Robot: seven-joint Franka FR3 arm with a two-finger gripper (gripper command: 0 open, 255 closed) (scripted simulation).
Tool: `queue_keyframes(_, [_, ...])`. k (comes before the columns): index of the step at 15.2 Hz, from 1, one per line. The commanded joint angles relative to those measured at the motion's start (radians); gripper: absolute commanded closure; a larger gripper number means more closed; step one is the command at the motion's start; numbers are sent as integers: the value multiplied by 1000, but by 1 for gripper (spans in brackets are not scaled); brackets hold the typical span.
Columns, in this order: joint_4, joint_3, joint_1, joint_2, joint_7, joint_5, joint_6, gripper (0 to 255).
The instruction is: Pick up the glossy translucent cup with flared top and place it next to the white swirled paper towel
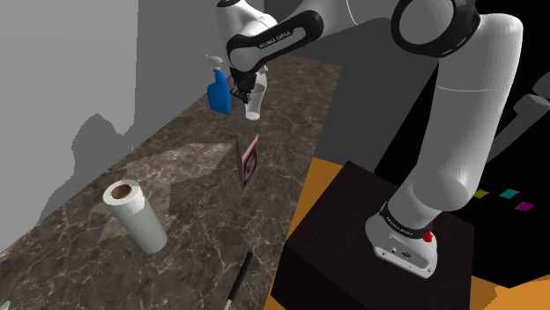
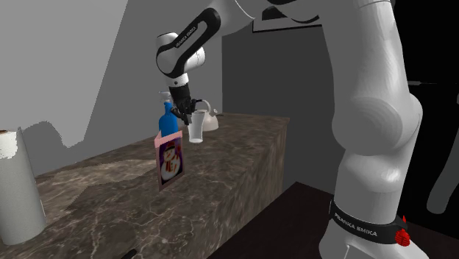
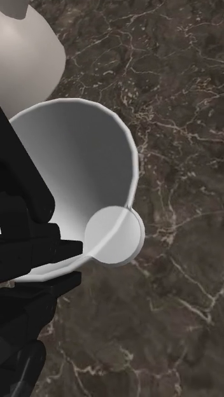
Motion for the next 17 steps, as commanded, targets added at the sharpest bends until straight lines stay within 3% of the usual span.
queue_keyframes(1, [12,2,0,-11,-8,6,-22,255])
queue_keyframes(17, [151,12,2,-63,-68,40,-205,255])
